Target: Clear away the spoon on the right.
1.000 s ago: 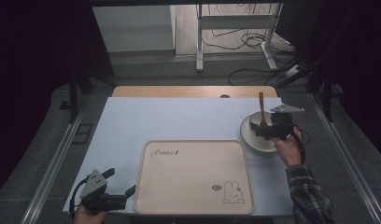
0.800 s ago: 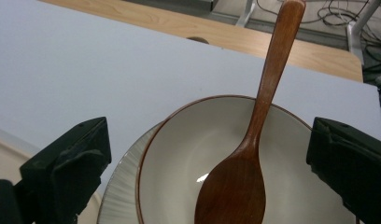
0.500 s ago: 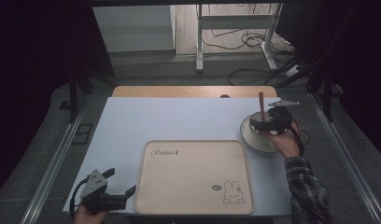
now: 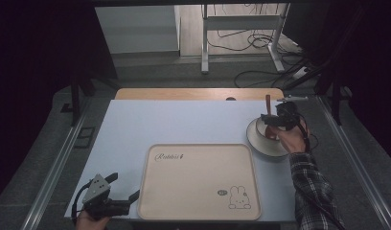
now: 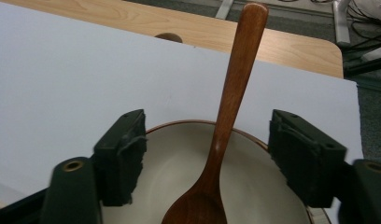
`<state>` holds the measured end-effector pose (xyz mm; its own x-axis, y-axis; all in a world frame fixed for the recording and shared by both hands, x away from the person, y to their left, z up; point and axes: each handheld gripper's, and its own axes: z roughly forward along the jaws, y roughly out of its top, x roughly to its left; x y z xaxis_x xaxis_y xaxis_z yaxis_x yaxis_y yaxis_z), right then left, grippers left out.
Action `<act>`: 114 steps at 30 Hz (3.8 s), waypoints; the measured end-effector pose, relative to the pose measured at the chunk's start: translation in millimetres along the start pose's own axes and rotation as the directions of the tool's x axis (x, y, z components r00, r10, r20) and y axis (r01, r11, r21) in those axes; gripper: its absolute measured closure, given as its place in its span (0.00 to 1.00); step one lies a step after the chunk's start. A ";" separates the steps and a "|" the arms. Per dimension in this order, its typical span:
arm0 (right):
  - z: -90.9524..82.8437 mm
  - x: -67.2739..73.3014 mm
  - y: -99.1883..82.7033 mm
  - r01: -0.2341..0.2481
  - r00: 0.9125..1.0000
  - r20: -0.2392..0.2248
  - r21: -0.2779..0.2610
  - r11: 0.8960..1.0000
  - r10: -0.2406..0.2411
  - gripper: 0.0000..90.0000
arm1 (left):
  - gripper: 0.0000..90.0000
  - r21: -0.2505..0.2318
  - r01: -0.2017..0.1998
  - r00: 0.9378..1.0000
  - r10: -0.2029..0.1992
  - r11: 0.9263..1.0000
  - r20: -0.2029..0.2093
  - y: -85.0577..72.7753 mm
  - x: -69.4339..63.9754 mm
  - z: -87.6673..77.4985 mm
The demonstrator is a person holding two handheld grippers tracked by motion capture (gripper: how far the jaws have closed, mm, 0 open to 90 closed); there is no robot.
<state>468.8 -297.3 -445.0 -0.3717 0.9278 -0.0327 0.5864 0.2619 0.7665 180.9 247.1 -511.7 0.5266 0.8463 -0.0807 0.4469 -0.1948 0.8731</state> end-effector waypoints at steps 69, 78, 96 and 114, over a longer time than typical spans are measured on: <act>-21.7 9.7 72.6 0.103 0.990 -0.102 0.097 0.990 -0.093 0.94 | 0.00 0.019 -0.022 1.000 0.022 1.000 0.005 1.0 -2.4 2.0; -32.3 11.7 73.0 0.114 0.989 -0.102 0.090 0.989 -0.105 0.95 | 0.00 0.021 -0.025 1.000 0.025 0.999 0.004 1.2 -2.7 2.3; -74.8 30.5 84.7 0.221 0.969 -0.134 0.113 0.969 -0.206 0.95 | 0.00 0.028 -0.031 1.000 0.030 0.999 0.006 1.6 -3.4 3.1; -86.9 60.6 72.6 0.314 0.938 -0.219 0.206 0.927 -0.270 0.95 | 0.00 0.032 -0.036 0.999 0.036 0.999 0.007 1.8 -3.9 3.7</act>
<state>426.3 -245.1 -335.6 -0.6640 0.7414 -0.0970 0.5747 0.5891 0.5680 182.3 241.6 -511.5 0.5471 0.8354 -0.0528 0.4508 -0.2409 0.8595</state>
